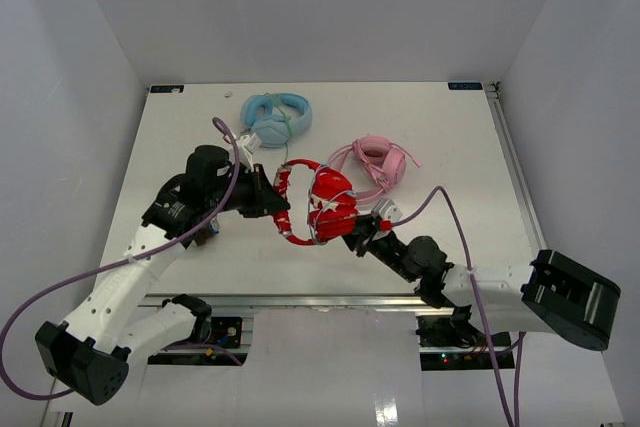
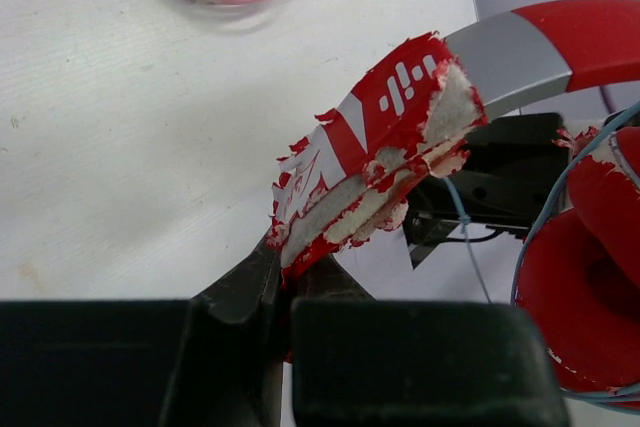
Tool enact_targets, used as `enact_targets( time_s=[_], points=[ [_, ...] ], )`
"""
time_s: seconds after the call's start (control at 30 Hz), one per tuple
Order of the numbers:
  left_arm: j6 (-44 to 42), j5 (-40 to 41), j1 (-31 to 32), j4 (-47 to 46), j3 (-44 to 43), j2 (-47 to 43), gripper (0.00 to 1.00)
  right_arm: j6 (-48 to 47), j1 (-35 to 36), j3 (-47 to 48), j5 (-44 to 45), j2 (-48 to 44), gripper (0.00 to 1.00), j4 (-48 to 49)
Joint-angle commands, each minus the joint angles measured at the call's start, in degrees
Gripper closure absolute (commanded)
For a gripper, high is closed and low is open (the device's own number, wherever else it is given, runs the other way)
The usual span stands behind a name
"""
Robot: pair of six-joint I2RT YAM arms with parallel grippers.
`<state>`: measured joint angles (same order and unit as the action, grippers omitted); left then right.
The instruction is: Wrap the headphones
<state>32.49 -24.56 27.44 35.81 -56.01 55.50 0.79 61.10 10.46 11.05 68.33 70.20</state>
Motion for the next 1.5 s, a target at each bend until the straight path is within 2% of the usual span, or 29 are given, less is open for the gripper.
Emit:
enact_targets(
  time_s=[0.0, 0.23, 0.37, 0.47, 0.63, 0.93, 1.13, 1.33, 1.47],
  points=[
    [-7.7, -8.6, -0.2, -4.3, -3.7, 2.9, 1.0, -3.5, -0.4, -0.9, 4.5, -6.1, 0.92, -5.2],
    [-20.3, -10.5, -0.2, -2.4, -8.1, 9.5, 1.0, -3.4, -0.4, -2.0, 2.1, -15.5, 0.92, -15.4],
    [-30.6, -12.2, -0.2, -0.4, -10.0, 14.6, 1.0, -2.9, -0.4, -1.5, -4.2, -18.6, 0.92, -20.9],
    [-37.5, -14.4, -0.2, -0.4, -10.3, 17.8, 1.0, -1.5, -0.4, -1.0, -9.3, -18.5, 0.92, -24.3],
    [-46.7, -13.1, -0.1, -2.8, -8.7, 21.5, 1.0, -1.2, -0.4, 0.0, -8.9, -15.1, 0.92, -26.8],
    [-57.3, -13.6, -0.1, -0.8, -16.3, 32.1, 1.0, 1.2, -0.4, 1.3, -5.1, -11.4, 0.92, -30.8],
    [-66.5, -21.4, 0.0, -0.9, -16.1, 33.3, 1.0, 0.6, -0.5, 2.4, -2.2, -6.7, 0.92, -31.5],
    [-70.2, -24.0, 0.0, -0.2, -17.0, 34.1, 1.0, 1.1, -0.8, 2.0, -0.2, -4.7, 0.92, -29.0],
    [-69.0, -23.6, -0.1, -0.1, -18.2, 35.3, 1.0, 1.6, -1.3, 2.1, -2.0, -3.7, 0.92, -27.9]
  ],
)
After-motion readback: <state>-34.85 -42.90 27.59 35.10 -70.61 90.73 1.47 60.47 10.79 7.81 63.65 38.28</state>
